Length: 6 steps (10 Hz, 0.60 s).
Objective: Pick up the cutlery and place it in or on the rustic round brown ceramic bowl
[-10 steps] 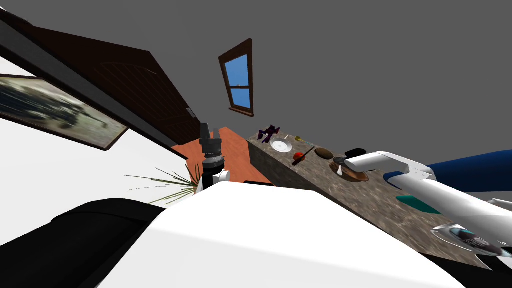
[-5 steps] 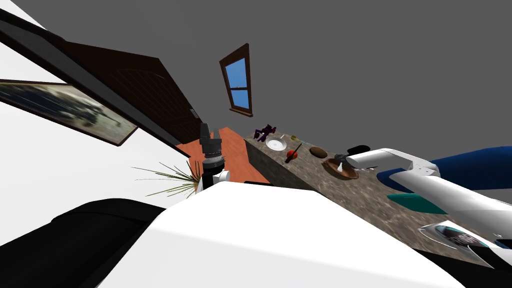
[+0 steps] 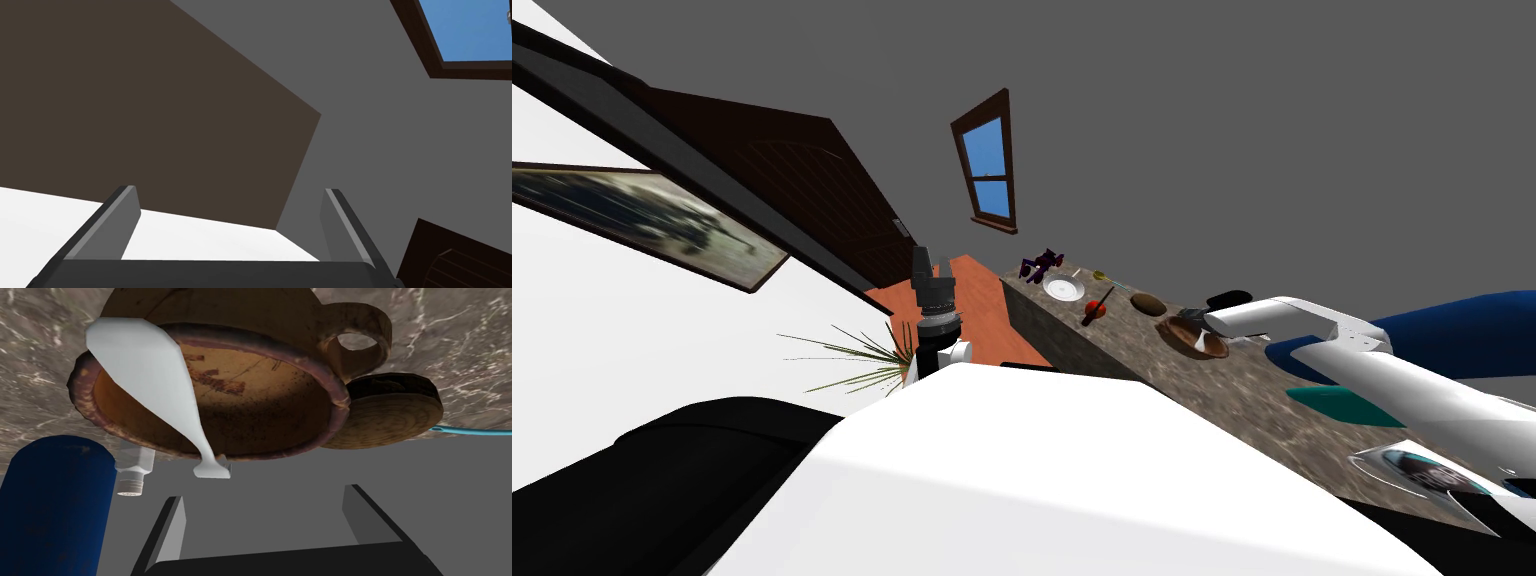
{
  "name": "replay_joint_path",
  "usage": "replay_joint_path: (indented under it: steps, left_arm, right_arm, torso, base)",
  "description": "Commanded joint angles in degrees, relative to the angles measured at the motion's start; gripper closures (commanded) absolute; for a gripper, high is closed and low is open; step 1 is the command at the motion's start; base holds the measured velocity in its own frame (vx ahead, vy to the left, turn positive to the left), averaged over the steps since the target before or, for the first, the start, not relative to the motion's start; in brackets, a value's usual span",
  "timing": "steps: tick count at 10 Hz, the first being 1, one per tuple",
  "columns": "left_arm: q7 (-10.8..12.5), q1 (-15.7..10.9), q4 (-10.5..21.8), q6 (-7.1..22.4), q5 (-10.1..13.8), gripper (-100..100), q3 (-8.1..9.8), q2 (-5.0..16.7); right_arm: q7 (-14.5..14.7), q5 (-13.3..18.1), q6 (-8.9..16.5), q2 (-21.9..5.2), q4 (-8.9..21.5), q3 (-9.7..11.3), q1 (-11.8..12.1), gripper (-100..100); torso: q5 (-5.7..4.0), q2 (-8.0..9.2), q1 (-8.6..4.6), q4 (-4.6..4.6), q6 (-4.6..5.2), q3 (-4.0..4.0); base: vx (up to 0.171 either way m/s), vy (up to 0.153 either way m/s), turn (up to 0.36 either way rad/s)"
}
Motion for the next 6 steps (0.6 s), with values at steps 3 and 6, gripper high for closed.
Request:
replay_joint_path:
  steps: [3, 6]
  left_arm:
    - [0.0, 0.0, 0.0, 0.0, 0.0, 0, 0.0, 0.0]
    - [0.0, 0.0, 0.0, 0.0, 0.0, 0, 0.0, 0.0]
  right_arm:
    - [0.24, -3.67, 3.74, -3.99, -3.78, -1.3, -0.98, -100]
    - [0.41, -6.11, 6.23, -6.65, -6.3, -2.17, -1.63, -100]
  torso:
    - [0.01, -0.01, 0.0, 0.0, 0.0, 0.0]
    - [0.01, -0.01, 0.0, 0.0, 0.0, 0.0]
  base:
    - [0.004, -0.005, -0.043]
    - [0.004, -0.006, -0.036]
